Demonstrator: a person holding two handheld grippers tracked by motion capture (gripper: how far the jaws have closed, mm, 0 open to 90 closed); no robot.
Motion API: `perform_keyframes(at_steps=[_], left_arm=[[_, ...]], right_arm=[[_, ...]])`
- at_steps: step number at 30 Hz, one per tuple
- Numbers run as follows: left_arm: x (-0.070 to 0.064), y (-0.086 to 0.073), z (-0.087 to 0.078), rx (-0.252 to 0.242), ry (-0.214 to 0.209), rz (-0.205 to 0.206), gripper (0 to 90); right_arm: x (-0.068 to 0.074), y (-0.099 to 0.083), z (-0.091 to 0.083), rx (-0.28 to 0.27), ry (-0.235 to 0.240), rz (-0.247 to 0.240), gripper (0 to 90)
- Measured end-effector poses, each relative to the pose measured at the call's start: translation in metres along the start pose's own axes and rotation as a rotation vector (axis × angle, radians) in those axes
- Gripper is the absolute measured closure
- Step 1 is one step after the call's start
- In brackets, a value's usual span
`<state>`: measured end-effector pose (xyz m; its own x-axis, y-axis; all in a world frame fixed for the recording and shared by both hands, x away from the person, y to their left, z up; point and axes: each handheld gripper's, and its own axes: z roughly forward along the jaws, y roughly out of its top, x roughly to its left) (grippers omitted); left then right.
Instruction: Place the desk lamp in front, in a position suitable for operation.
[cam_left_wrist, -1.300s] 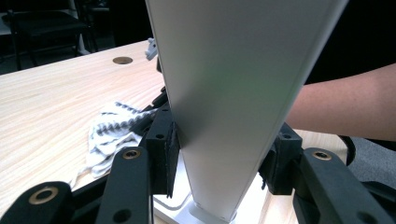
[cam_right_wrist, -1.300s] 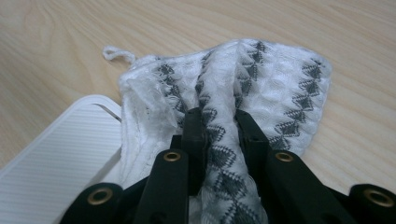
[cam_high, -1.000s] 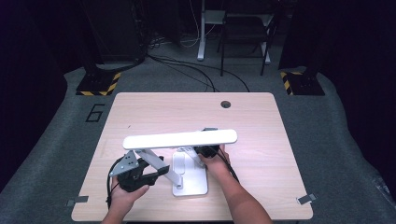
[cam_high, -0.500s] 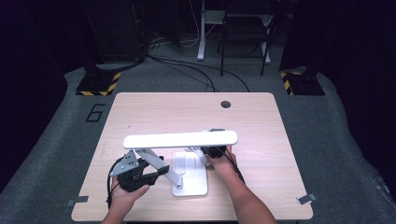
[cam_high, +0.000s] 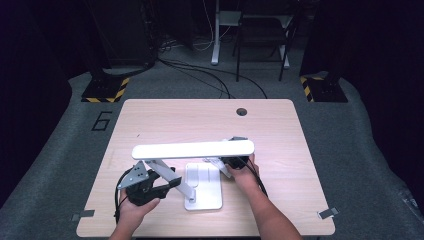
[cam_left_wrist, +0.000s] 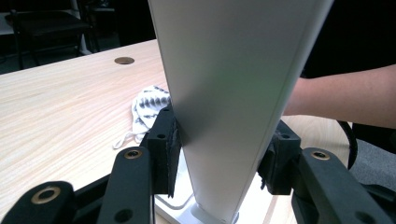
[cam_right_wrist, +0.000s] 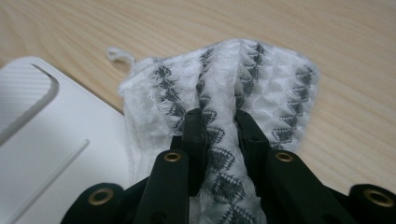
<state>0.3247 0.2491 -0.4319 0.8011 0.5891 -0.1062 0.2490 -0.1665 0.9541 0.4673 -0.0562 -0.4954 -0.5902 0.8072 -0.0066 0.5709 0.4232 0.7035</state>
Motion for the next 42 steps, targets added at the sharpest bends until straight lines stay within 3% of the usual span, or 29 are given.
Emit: perform_keyframes(at_steps=[6,11,19,27,42], left_arm=[[0.0,0.0,0.0,0.004,-0.002,-0.003,55.6],[0.0,0.0,-0.001,0.003,-0.002,-0.003,55.7],[-0.001,-0.001,0.0,-0.005,0.004,-0.003,55.7],[-0.001,0.0,0.0,-0.003,0.007,0.001,55.6],[-0.003,0.0,0.0,0.004,0.025,0.005,55.7]], right_arm=[[0.0,0.004,-0.016,-0.066,0.005,0.011,77.0],[0.005,0.003,-0.021,-0.083,0.015,-0.001,76.9],[0.01,-0.015,-0.003,0.014,0.029,0.028,76.4],[0.011,-0.02,0.002,0.02,0.043,0.017,76.6],[0.019,-0.033,-0.011,0.033,0.05,-0.02,76.4]])
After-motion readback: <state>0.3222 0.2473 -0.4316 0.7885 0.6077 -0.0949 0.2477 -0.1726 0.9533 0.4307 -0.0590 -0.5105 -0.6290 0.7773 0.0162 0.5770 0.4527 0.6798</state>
